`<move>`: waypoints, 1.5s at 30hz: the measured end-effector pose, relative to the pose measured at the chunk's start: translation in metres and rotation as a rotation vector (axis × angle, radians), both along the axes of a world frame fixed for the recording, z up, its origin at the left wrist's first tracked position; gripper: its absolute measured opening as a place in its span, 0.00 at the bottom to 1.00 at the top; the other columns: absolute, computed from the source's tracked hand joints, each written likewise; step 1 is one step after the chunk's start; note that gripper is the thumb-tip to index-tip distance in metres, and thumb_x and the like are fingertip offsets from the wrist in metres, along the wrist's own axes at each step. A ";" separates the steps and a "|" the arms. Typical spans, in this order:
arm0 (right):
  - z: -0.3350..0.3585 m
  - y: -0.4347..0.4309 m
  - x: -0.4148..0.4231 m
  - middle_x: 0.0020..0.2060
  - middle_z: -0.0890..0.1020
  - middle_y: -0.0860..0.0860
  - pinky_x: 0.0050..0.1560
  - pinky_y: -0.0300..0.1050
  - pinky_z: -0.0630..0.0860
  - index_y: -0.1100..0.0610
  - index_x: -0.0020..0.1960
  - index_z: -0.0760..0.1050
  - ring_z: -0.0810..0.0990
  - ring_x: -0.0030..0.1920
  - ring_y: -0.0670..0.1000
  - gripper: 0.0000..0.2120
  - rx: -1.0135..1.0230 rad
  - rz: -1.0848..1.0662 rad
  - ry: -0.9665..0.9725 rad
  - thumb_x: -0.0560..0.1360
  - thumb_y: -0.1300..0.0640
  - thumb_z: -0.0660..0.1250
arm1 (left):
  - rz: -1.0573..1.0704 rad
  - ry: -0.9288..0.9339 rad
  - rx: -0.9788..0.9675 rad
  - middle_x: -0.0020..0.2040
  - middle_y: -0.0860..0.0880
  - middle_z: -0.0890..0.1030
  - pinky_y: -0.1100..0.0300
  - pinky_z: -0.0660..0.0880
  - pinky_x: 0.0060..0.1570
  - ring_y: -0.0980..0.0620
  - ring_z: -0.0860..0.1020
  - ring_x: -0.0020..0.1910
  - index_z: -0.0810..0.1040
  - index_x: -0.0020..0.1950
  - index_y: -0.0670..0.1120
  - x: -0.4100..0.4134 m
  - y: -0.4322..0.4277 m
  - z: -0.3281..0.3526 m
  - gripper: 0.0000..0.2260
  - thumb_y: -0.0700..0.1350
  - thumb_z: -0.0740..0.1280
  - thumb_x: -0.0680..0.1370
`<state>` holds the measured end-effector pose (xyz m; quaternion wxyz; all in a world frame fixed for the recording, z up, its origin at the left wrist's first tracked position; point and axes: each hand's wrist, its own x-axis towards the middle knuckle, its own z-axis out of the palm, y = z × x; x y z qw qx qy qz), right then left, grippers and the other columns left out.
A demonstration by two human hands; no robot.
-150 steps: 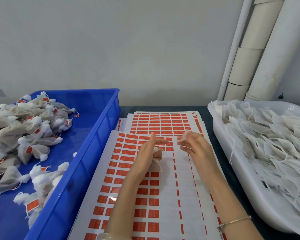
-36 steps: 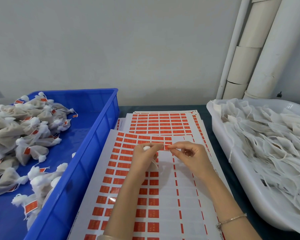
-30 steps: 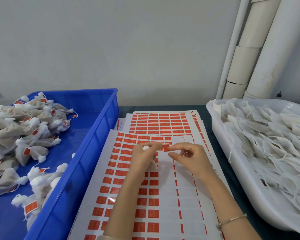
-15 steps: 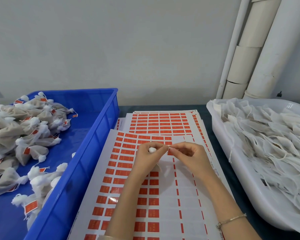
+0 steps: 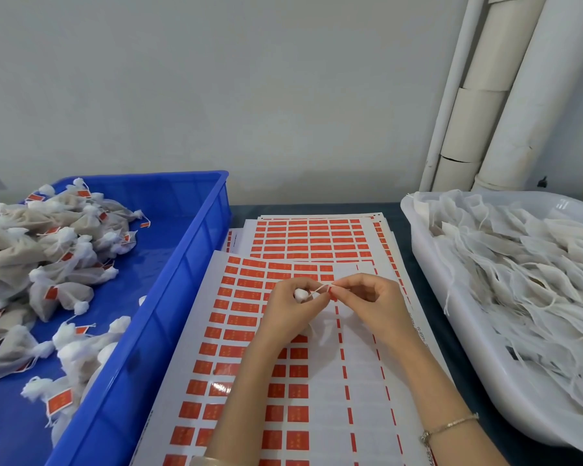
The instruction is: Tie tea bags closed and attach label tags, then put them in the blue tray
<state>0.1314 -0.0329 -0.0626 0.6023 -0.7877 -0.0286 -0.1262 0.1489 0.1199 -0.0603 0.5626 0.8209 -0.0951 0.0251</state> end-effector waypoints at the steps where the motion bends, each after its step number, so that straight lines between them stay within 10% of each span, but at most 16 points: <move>1: 0.000 0.000 0.000 0.40 0.83 0.40 0.39 0.25 0.74 0.44 0.42 0.80 0.81 0.43 0.38 0.07 -0.008 0.001 -0.004 0.72 0.56 0.73 | -0.001 0.001 -0.001 0.38 0.57 0.81 0.77 0.71 0.31 0.62 0.78 0.38 0.80 0.41 0.57 0.000 0.000 -0.001 0.04 0.48 0.72 0.74; 11: -0.006 0.000 0.003 0.42 0.83 0.41 0.43 0.28 0.72 0.44 0.42 0.80 0.81 0.44 0.44 0.06 -0.068 -0.010 0.021 0.74 0.55 0.72 | -0.032 -0.001 -0.004 0.39 0.57 0.81 0.75 0.72 0.33 0.61 0.78 0.39 0.81 0.41 0.58 0.001 -0.001 -0.005 0.04 0.49 0.72 0.75; 19: -0.010 -0.002 0.002 0.40 0.81 0.33 0.35 0.27 0.73 0.42 0.43 0.79 0.82 0.42 0.40 0.05 0.057 -0.116 0.037 0.73 0.52 0.72 | -0.009 0.138 -0.065 0.54 0.61 0.72 0.71 0.70 0.38 0.58 0.75 0.50 0.71 0.61 0.58 0.003 0.005 -0.008 0.14 0.44 0.65 0.77; 30: -0.010 0.015 -0.004 0.45 0.78 0.34 0.35 0.23 0.71 0.40 0.55 0.76 0.79 0.45 0.41 0.11 -0.171 -0.001 0.020 0.74 0.51 0.70 | 0.023 0.064 -0.332 0.47 0.54 0.83 0.68 0.77 0.44 0.56 0.81 0.49 0.79 0.53 0.49 -0.007 0.008 -0.013 0.08 0.45 0.72 0.75; 45: -0.005 0.021 -0.018 0.44 0.81 0.39 0.40 0.31 0.71 0.41 0.47 0.77 0.80 0.43 0.45 0.08 -0.232 -0.006 0.010 0.72 0.51 0.73 | 0.178 -0.057 -0.021 0.47 0.60 0.81 0.73 0.75 0.45 0.61 0.79 0.46 0.82 0.53 0.53 -0.025 0.002 -0.002 0.06 0.45 0.69 0.77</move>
